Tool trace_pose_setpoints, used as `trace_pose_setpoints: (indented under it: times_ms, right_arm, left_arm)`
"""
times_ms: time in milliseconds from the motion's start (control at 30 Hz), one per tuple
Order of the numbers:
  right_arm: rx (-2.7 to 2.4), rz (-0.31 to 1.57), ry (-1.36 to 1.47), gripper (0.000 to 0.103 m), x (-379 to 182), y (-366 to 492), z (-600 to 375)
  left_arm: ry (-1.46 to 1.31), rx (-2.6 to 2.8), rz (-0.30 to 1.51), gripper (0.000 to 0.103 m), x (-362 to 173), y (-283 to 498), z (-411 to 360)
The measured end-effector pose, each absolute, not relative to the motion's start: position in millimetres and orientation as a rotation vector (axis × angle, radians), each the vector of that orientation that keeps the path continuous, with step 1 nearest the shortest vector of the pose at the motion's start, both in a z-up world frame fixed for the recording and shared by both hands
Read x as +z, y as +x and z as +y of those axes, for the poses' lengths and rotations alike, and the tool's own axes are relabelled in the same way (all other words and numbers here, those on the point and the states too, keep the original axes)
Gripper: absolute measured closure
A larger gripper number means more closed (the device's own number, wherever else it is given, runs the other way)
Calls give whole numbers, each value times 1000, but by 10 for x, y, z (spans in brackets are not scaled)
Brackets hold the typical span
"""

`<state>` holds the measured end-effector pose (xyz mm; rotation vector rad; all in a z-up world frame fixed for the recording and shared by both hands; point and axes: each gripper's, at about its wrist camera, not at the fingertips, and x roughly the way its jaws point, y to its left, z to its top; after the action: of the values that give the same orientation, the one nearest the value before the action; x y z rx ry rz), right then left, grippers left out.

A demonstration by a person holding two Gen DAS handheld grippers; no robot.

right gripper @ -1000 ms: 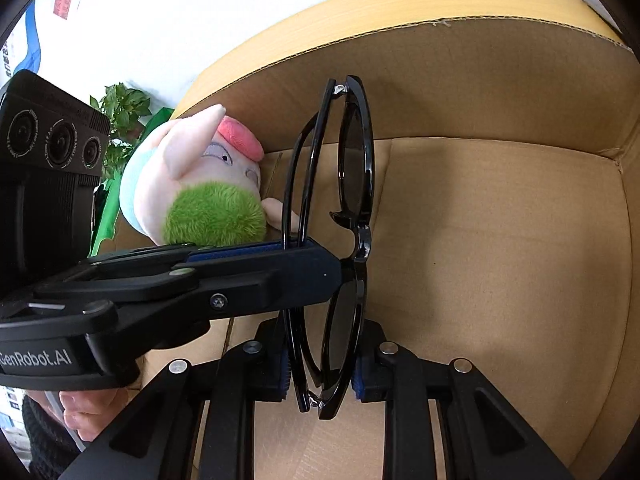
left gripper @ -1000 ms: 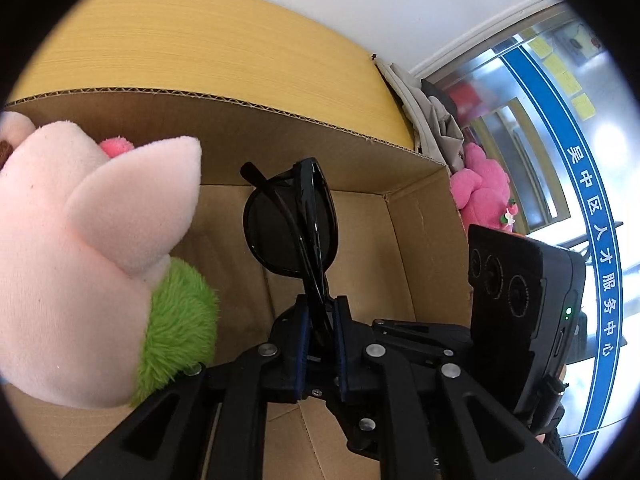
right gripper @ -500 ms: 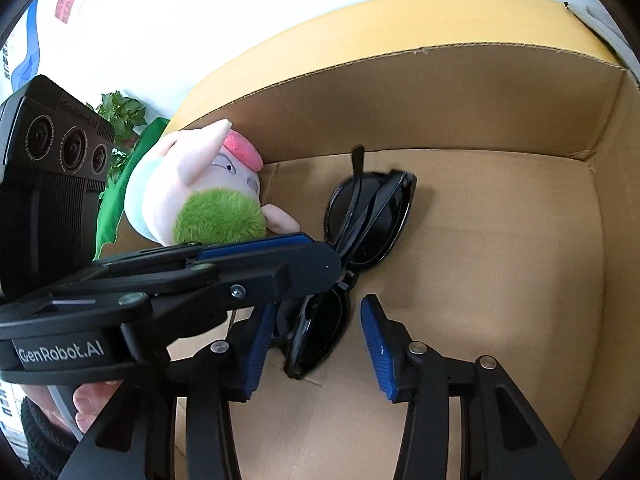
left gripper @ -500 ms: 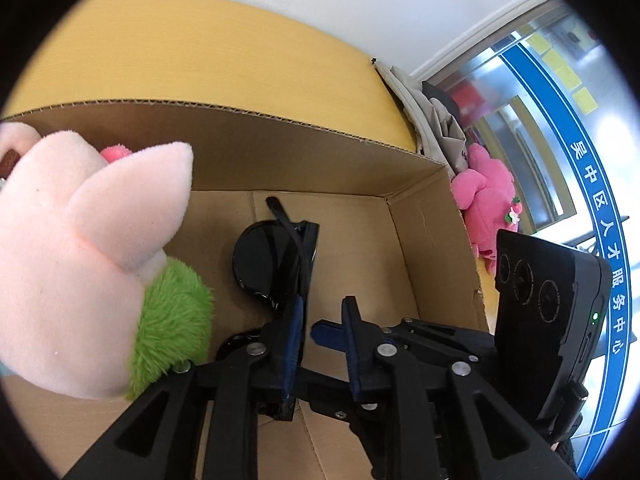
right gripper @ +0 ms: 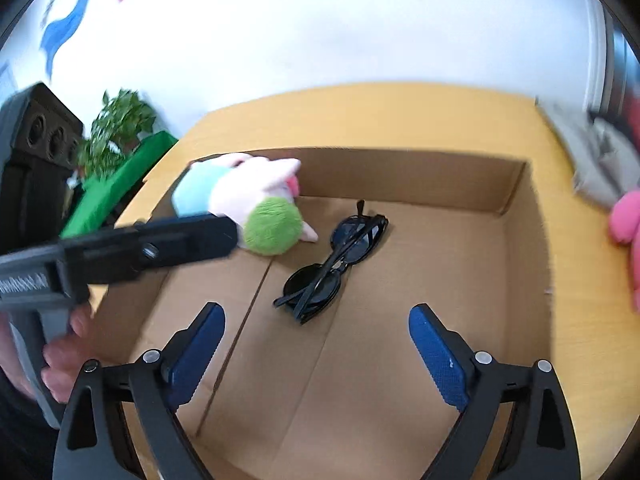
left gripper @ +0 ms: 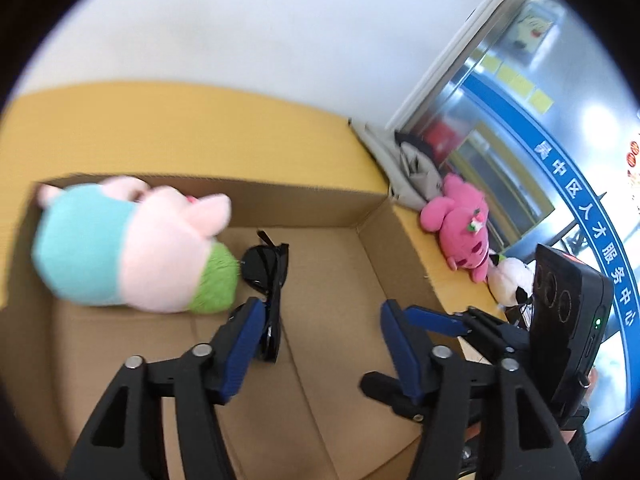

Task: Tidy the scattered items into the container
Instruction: 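Withdraw the right gripper from the box toward the table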

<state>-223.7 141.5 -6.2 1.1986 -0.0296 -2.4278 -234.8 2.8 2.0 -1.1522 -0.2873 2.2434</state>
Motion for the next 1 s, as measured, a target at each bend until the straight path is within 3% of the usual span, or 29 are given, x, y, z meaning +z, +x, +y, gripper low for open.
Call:
trace_pose_setpoints:
  times_ms: [67, 167, 400, 1000]
  right_arm:
    - [-2485, 31, 1149, 5, 51, -1962, 1489]
    - [-2543, 67, 1092, 3, 249, -1557, 1684]
    - [-2578, 71, 997, 3, 420, -945, 1744]
    - [-2597, 52, 968, 3, 439, 1, 1938]
  left_arm:
    - [-1109, 2337, -257, 27, 123, -2129, -62]
    - [-1032, 2476, -168, 27, 272, -1704, -160]
    - [-921, 2569, -170, 26, 480, -868, -333]
    - [-954, 2590, -220, 26, 306, 164, -500]
